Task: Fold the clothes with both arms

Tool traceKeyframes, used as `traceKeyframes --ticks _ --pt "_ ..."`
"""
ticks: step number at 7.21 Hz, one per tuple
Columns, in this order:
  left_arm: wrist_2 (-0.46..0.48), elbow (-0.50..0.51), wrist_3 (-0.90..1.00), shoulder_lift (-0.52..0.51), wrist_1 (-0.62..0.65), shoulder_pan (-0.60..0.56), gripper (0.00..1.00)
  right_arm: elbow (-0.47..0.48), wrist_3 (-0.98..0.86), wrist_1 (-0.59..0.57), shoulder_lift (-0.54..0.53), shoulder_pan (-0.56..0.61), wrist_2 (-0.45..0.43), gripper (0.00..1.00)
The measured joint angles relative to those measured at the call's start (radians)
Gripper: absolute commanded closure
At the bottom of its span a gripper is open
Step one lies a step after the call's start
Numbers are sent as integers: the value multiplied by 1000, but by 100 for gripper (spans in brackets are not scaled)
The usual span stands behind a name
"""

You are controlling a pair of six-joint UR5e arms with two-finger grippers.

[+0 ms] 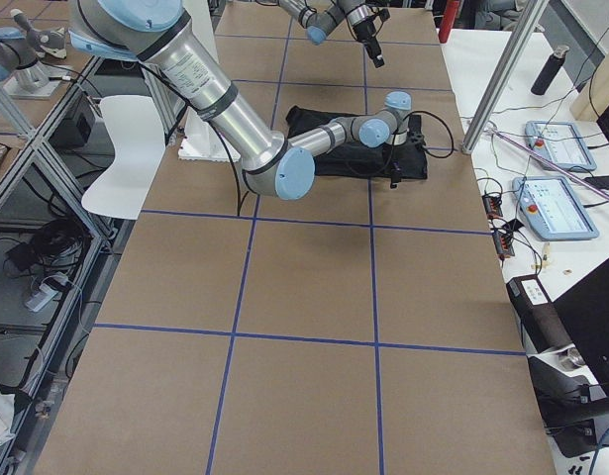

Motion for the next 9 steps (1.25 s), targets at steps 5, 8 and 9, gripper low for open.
traceKeyframes --ticks 5,8,9 --pt "0 -3 0 1 0 -2 0 97 -12 -84 -11 30 63 5" --pt "0 -4 0 2 1 -2 0 45 37 -85 58 0 48 5" --pt "0 -4 0 2 2 -2 0 16 43 -83 78 -9 37 5"
